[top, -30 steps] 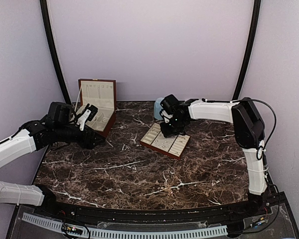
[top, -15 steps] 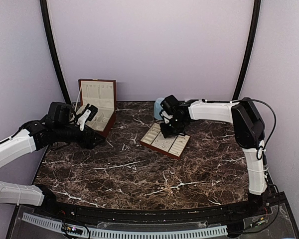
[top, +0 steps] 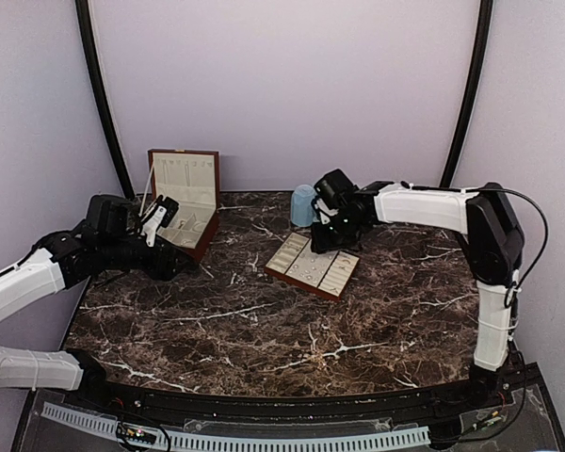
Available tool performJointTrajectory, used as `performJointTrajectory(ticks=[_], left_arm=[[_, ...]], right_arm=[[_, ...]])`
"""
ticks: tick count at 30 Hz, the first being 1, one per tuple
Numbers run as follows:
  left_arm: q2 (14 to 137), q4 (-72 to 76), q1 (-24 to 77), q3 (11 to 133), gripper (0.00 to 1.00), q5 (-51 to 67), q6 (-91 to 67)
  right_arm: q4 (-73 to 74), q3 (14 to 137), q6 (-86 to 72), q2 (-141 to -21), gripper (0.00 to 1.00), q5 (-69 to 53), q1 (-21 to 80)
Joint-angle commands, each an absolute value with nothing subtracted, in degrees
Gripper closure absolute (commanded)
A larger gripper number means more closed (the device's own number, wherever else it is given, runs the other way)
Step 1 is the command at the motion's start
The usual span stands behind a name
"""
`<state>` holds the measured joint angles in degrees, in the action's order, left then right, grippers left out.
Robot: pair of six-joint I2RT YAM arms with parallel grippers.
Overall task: Organize the mixed jewelry
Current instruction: Adjust the earring on the earring holder, then adjust the jewelry box at the center of the board.
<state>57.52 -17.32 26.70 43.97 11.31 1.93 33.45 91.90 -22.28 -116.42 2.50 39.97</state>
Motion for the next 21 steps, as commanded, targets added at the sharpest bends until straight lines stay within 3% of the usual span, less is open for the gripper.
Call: performJointTrajectory(ticks=[1, 8, 12, 16, 21], left_arm=[[54.95, -14.52, 24.71, 42.44, 0.3, 7.36, 1.45], [55.42, -11.56, 15.79, 41.94, 0.22, 11.36, -3.65], [57.4, -8.89, 6.99, 41.78, 0.21, 17.23, -7.51], [60.39, -6.31, 2.2, 43.47, 0.21, 20.5, -9.95], [65.07, -5.58, 1.19, 49.09, 0.21, 20.9, -9.96]], right_arm=[[28.59, 86.22, -25.69, -106.49, 0.58, 3.86, 39.14], [25.78, 73.62, -29.9, -94.34, 0.44, 4.38, 37.44], [23.18, 65.68, -33.44, -88.87, 0.41, 4.4, 35.93], [17.93, 59.08, -39.16, -86.18, 0.4, 2.33, 35.17], [12.28, 54.77, -44.08, -87.57, 0.47, 0.19, 35.36]])
